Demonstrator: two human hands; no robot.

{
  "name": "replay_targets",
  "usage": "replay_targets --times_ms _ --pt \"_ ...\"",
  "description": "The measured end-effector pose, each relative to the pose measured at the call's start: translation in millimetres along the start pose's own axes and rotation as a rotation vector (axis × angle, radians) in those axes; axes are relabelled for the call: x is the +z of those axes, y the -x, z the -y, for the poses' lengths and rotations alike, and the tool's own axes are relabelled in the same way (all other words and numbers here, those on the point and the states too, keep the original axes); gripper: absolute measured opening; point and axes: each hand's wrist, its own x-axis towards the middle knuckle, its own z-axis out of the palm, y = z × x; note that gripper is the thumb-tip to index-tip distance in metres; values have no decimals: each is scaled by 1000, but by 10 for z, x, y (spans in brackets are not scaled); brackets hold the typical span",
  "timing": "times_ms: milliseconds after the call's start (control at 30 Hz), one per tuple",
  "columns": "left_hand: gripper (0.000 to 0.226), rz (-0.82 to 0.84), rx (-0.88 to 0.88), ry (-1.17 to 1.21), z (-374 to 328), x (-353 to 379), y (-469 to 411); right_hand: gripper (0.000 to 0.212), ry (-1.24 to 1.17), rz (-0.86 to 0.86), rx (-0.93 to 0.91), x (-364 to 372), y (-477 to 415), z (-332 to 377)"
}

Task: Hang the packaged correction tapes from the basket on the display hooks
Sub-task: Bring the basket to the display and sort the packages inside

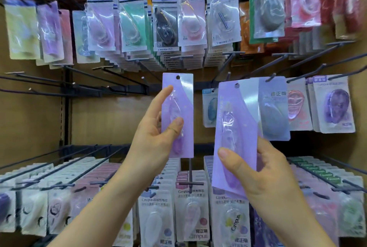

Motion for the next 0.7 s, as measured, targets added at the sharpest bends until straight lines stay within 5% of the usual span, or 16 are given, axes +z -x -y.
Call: replay_targets --times_ms 100,700 --pt "58 14 -1 -55 69 -2 -96 31 -17 33 -12 14 -2 26" --pt "51 -30 -152 -335 260 -30 -465 28 -172 140 92 -49 -89 184"
